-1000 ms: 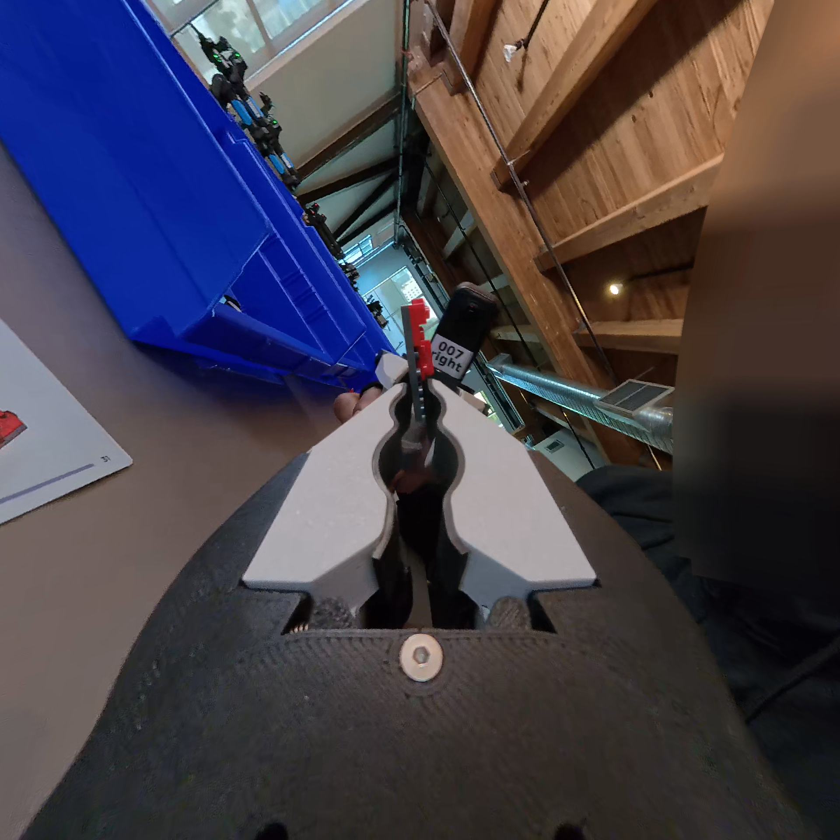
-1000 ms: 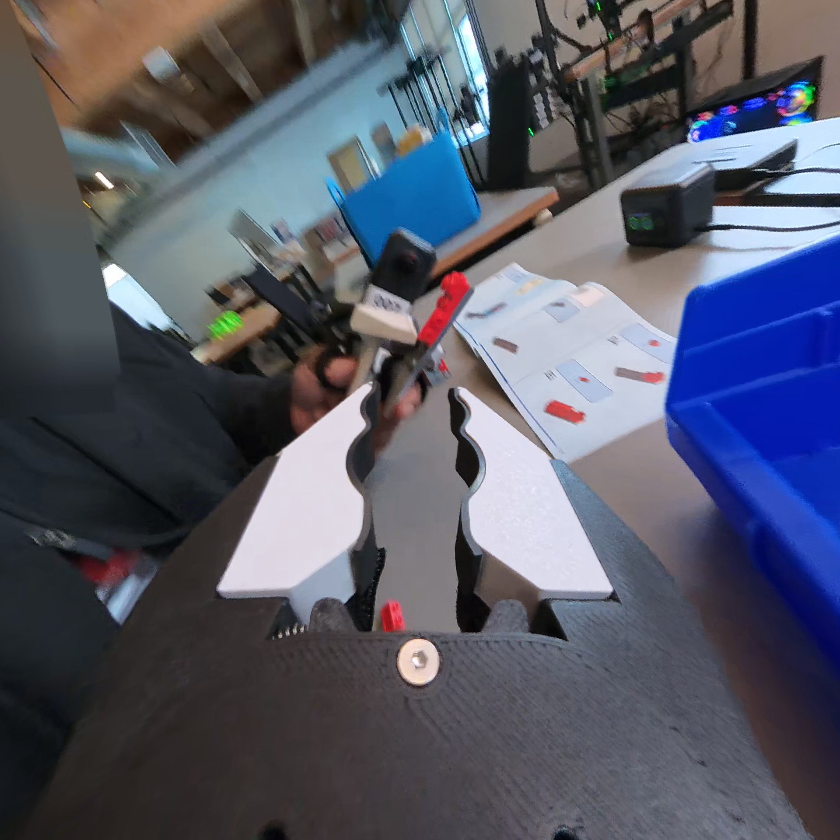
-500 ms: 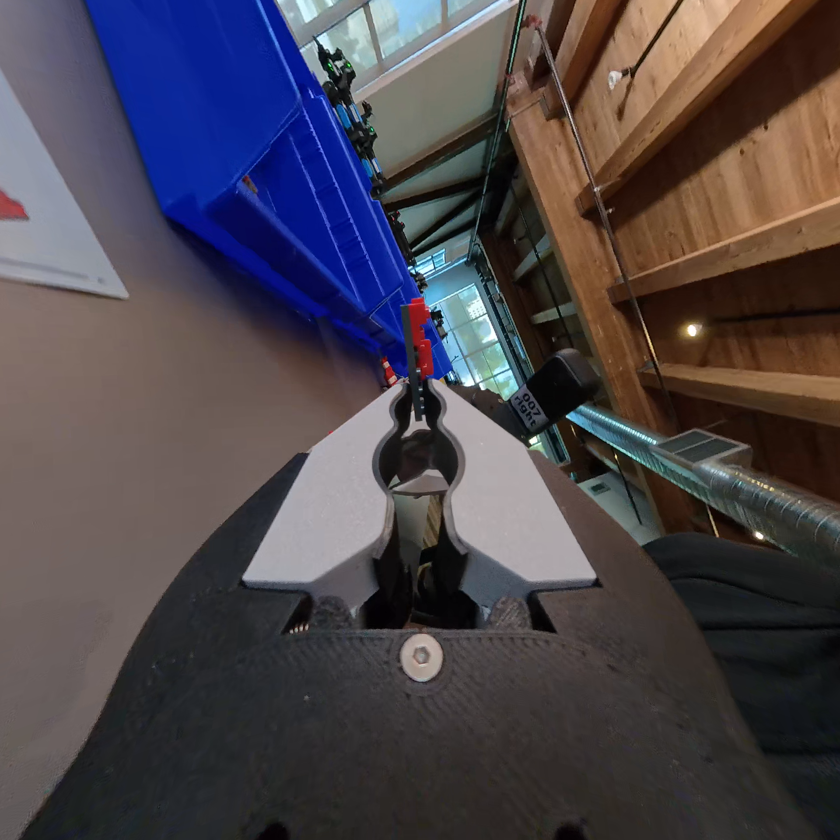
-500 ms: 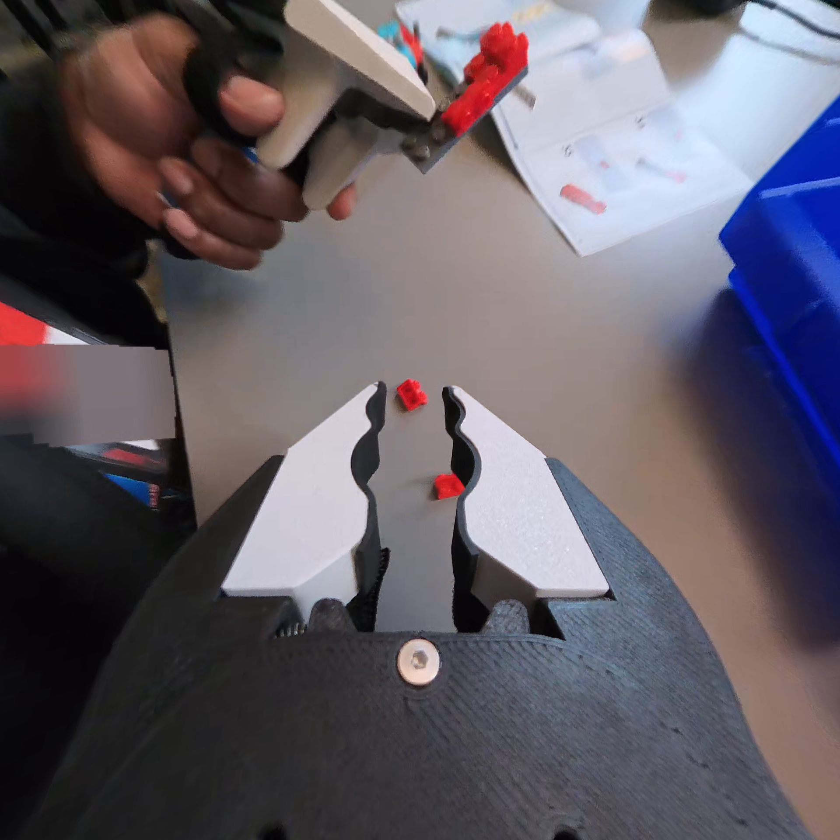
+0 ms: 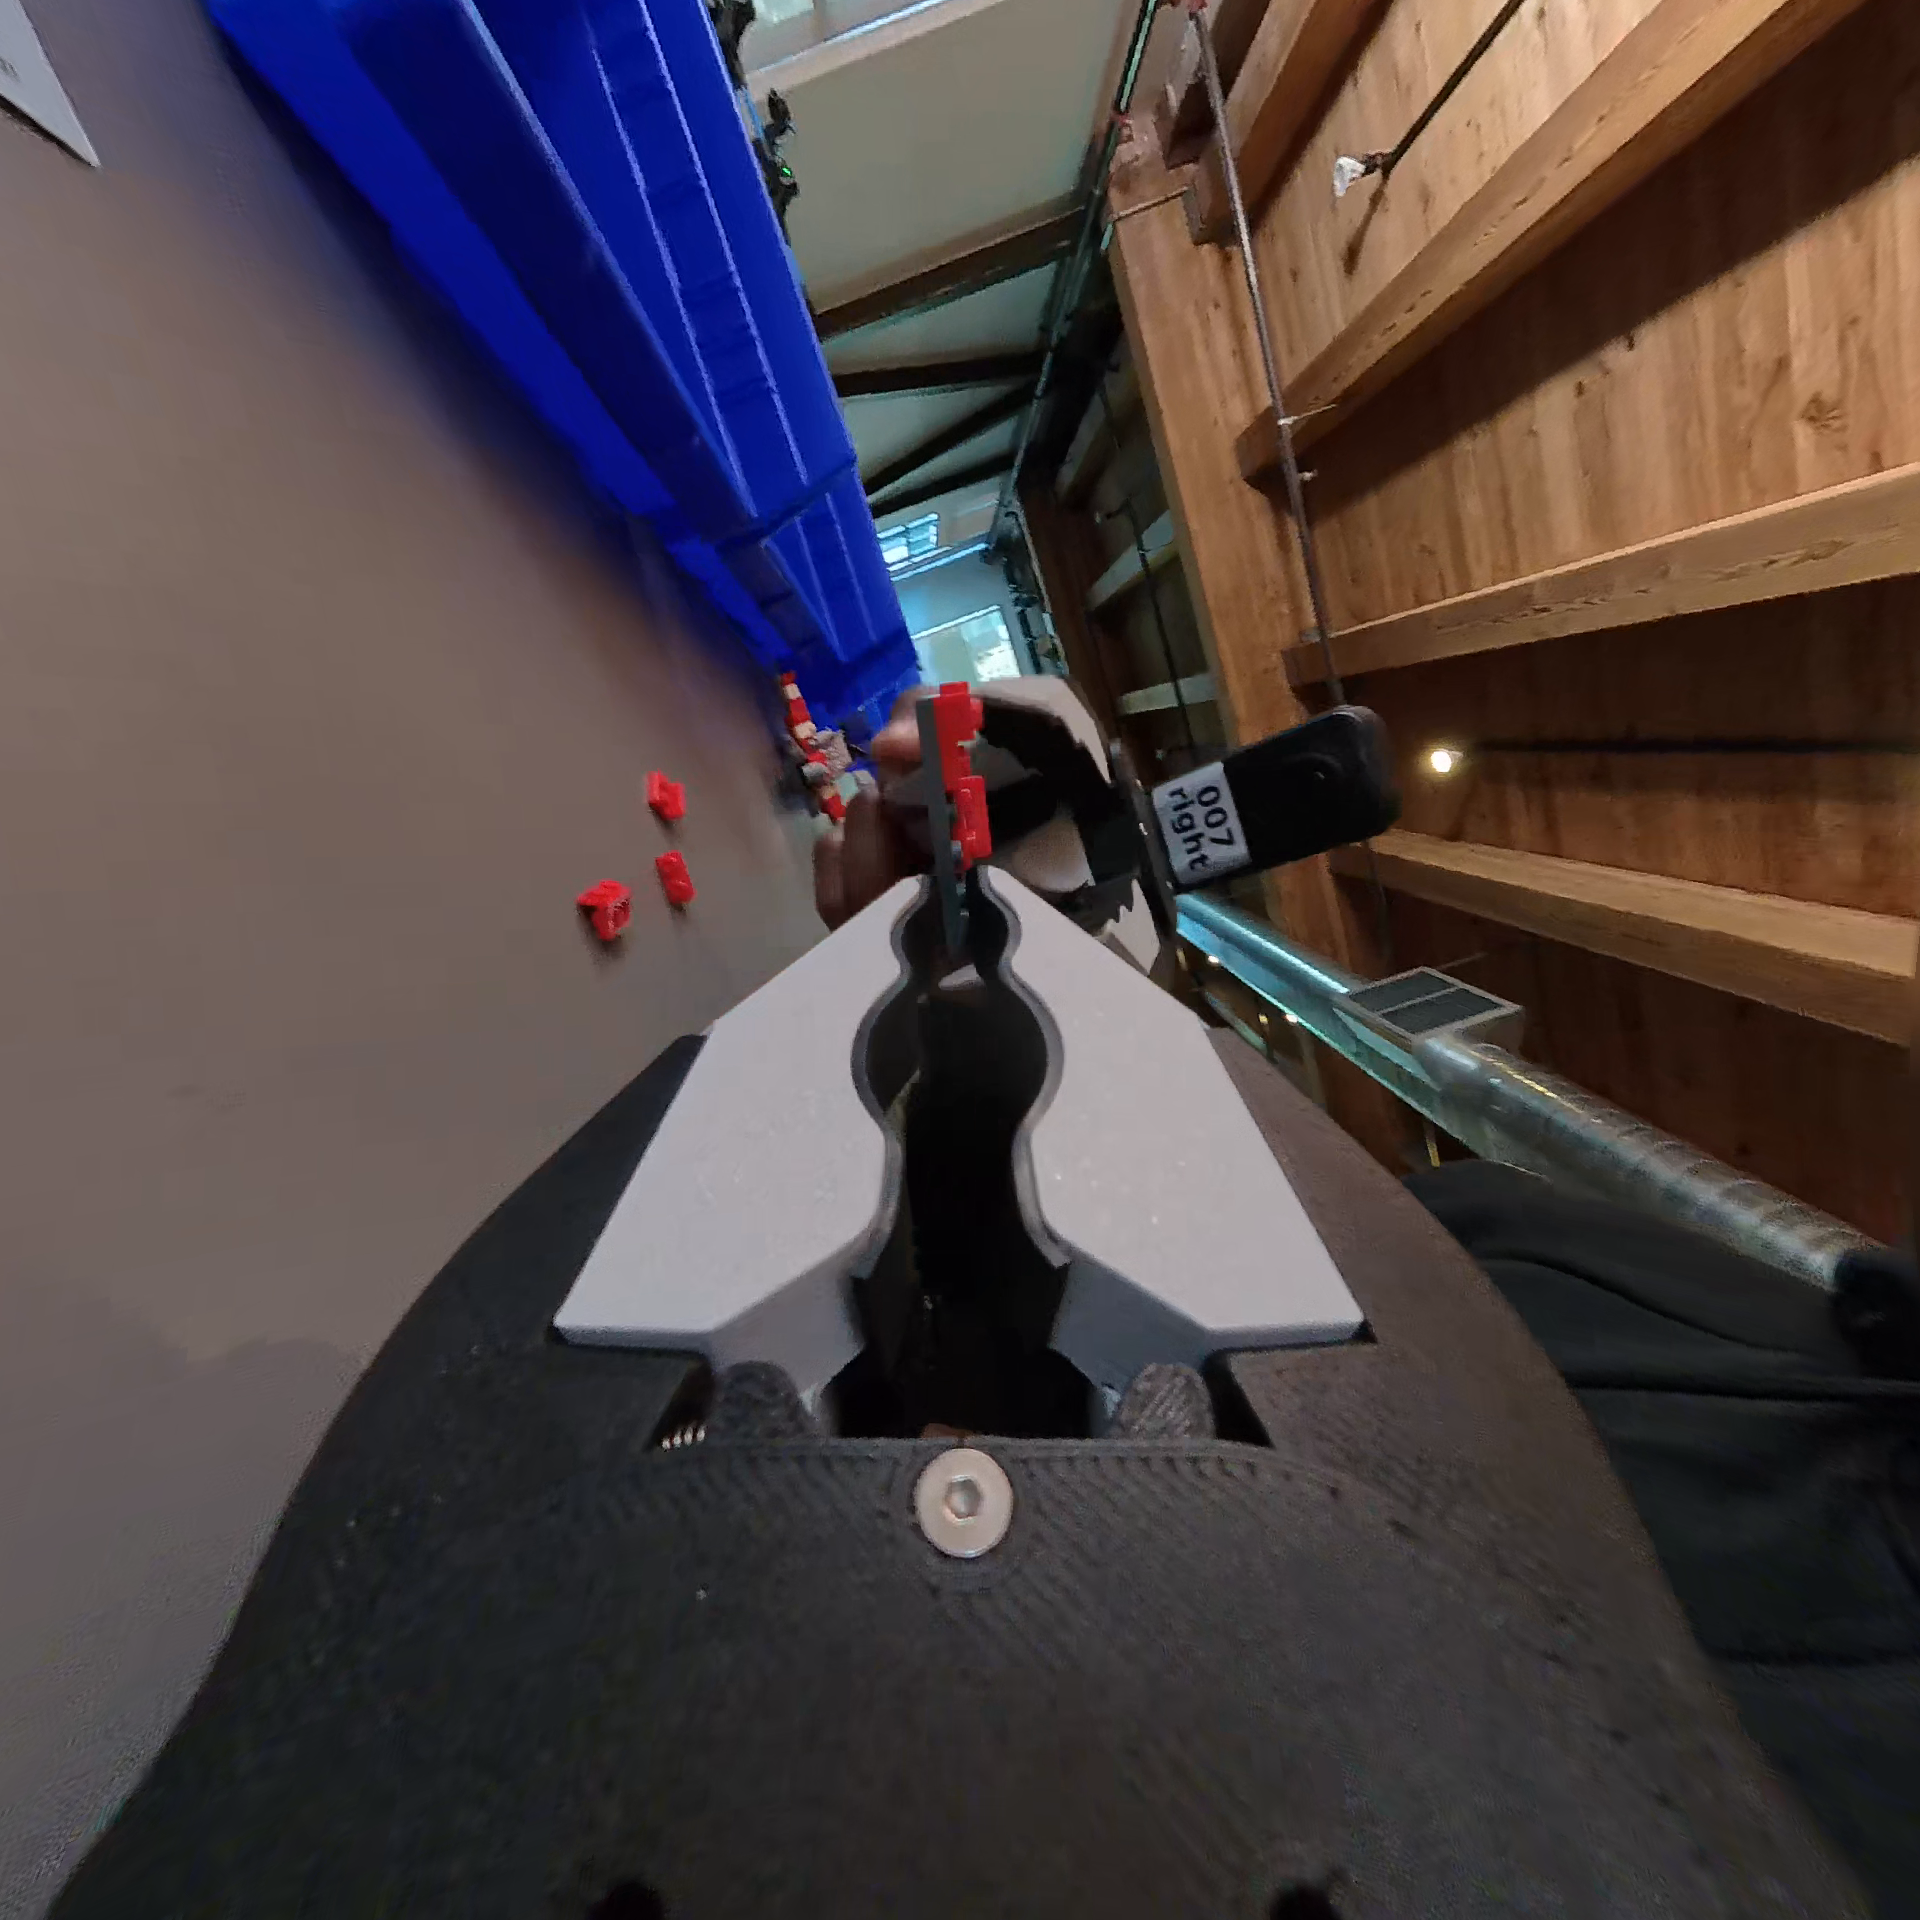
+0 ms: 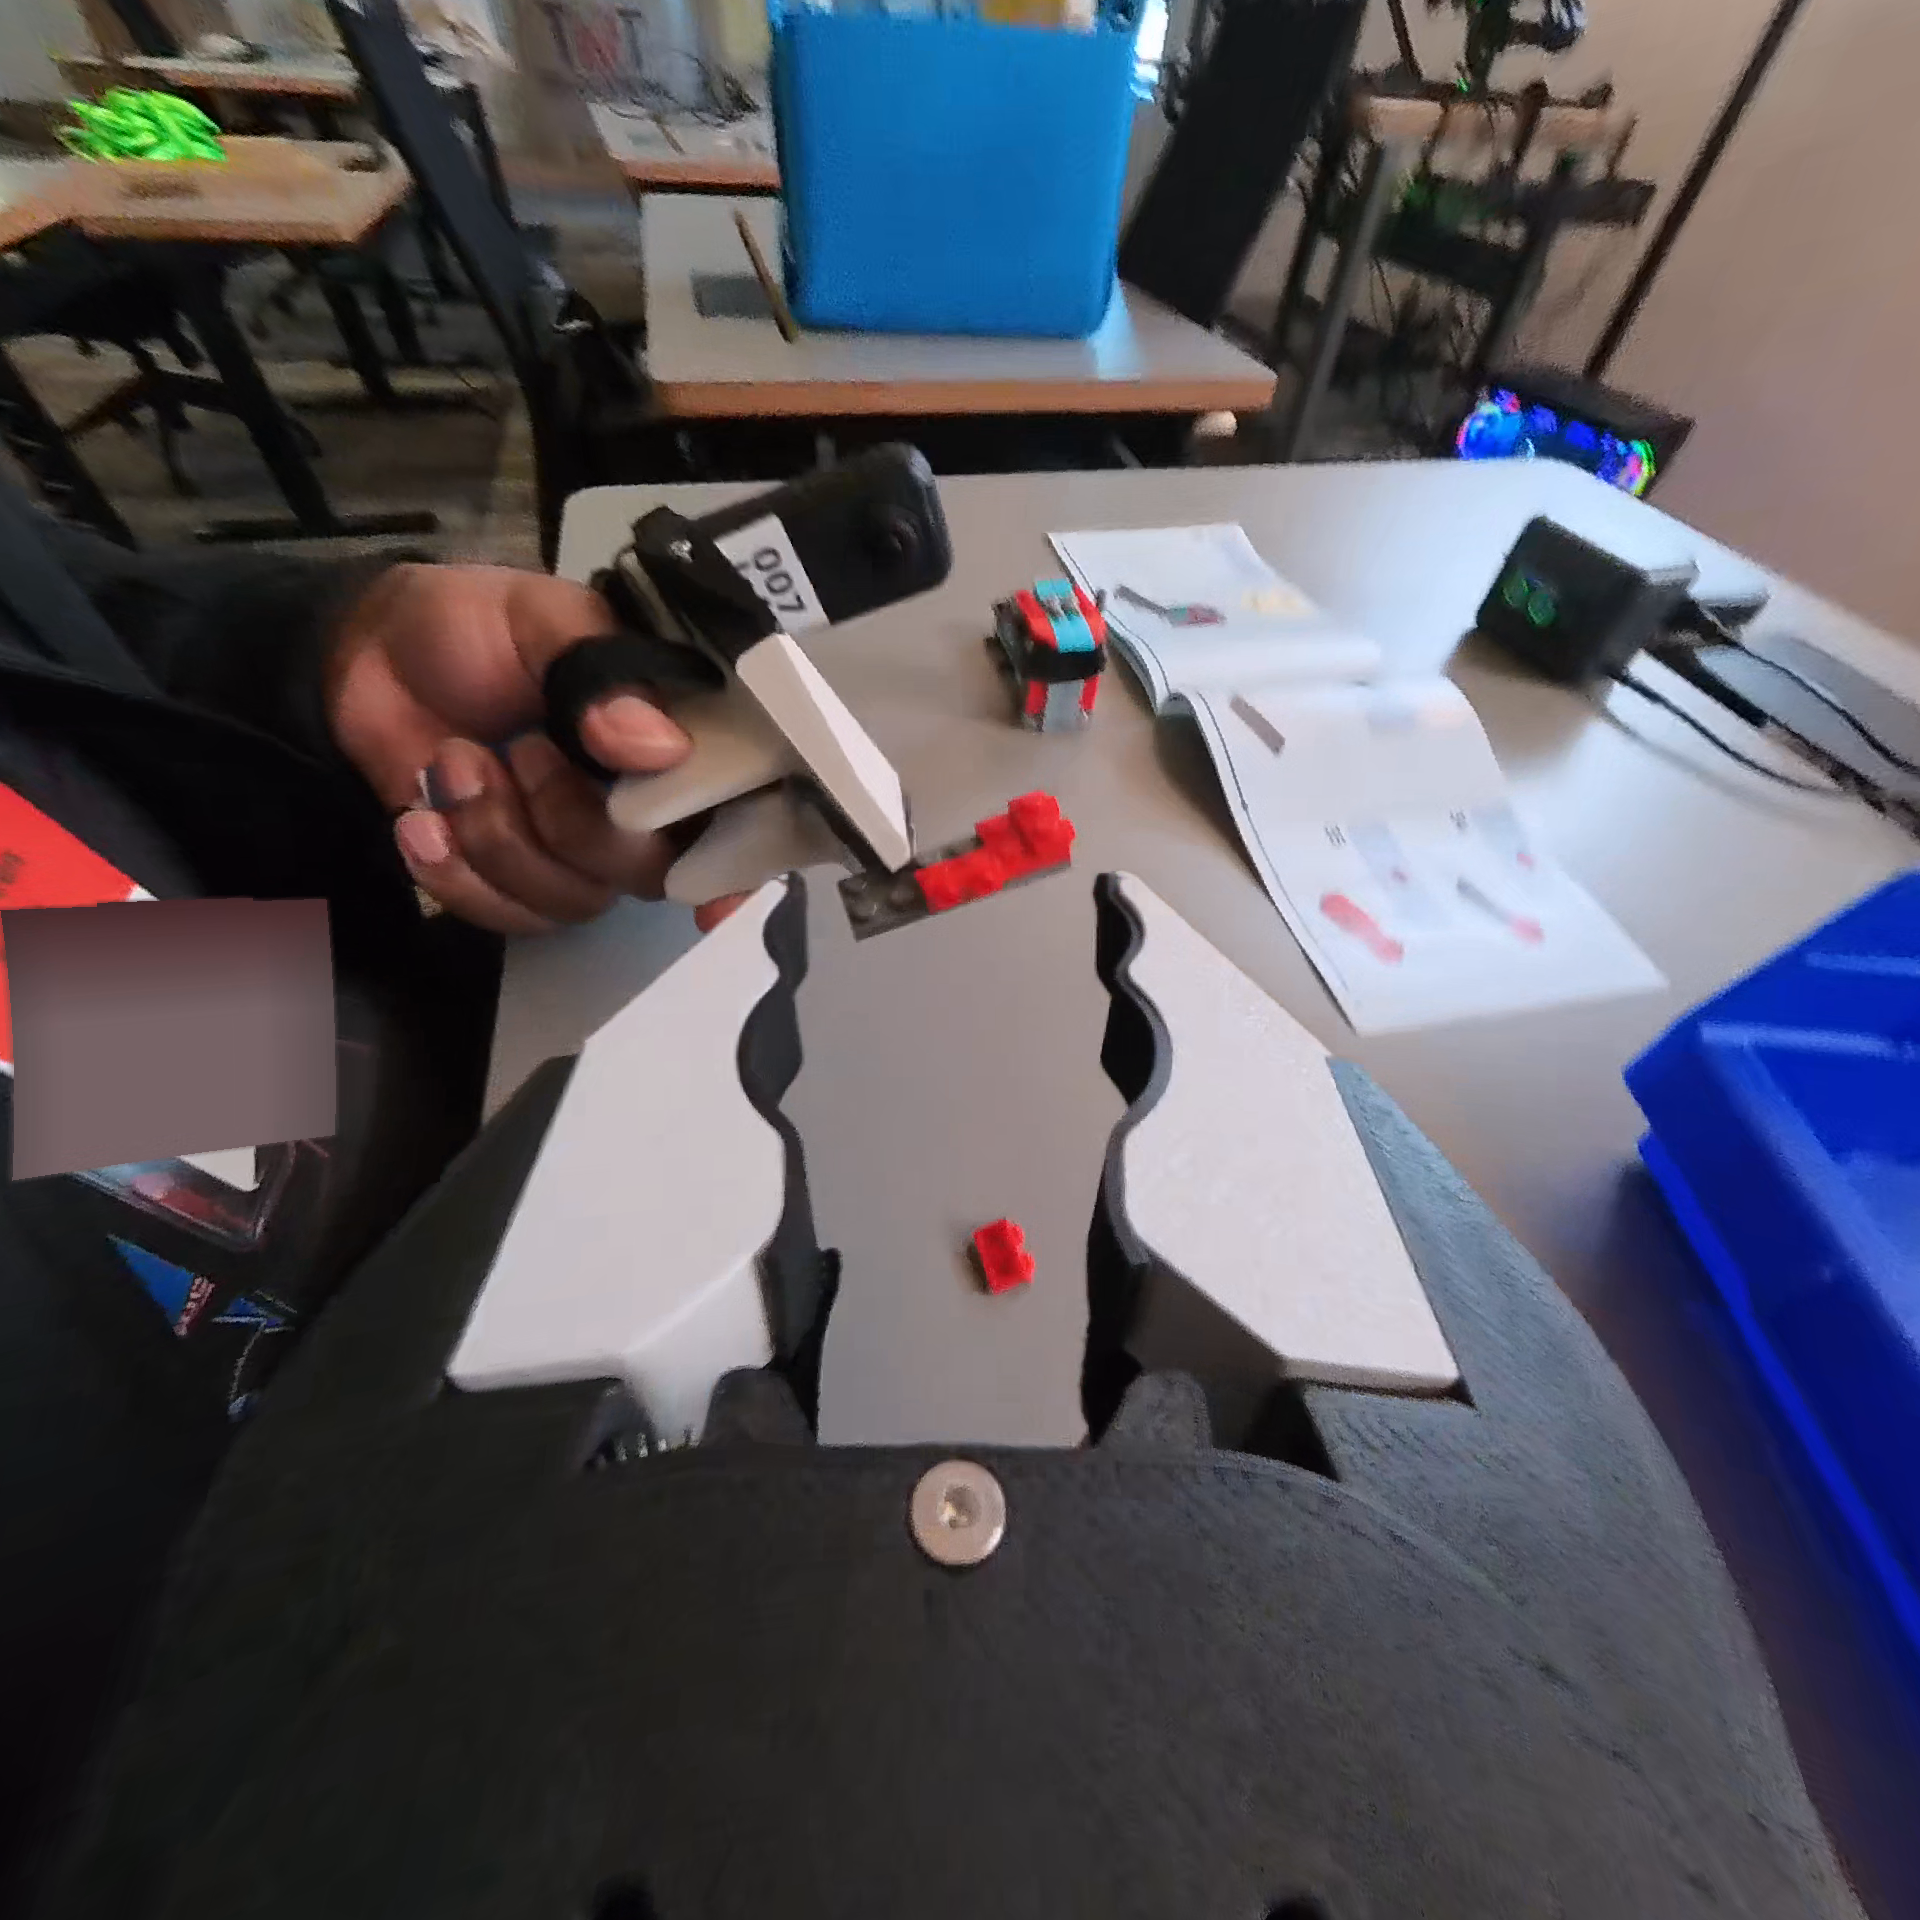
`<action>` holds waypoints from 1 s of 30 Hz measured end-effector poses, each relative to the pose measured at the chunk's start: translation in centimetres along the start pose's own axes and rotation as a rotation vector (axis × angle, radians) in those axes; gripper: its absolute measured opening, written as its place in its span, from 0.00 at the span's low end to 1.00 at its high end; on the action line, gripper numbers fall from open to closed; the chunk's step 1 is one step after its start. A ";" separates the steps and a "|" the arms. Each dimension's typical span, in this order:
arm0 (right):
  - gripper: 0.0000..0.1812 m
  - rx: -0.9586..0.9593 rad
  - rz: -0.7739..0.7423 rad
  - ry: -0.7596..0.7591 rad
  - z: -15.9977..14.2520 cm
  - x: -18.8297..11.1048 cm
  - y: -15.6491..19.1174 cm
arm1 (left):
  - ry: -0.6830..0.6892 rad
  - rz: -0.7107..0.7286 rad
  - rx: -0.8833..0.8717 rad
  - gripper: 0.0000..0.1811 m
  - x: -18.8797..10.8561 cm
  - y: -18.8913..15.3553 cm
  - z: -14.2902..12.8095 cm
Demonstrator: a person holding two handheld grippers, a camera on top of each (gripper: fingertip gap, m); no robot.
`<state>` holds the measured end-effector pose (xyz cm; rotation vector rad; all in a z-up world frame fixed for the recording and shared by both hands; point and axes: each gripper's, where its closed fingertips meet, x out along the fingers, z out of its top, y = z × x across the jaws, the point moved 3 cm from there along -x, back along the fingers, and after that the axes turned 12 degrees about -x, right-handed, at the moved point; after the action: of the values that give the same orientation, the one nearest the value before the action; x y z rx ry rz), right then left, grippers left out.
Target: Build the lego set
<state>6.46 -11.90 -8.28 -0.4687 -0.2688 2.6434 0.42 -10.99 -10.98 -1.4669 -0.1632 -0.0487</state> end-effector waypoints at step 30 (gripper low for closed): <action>0.30 -0.174 -0.256 0.026 0.0 3.4 0.5 | 0.010 -0.135 -0.177 0.09 -1.1 -0.3 -0.4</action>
<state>3.40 -10.77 -9.34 -0.4885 -0.5179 2.3740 -0.68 -11.47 -10.87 -1.6301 -0.2547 -0.1841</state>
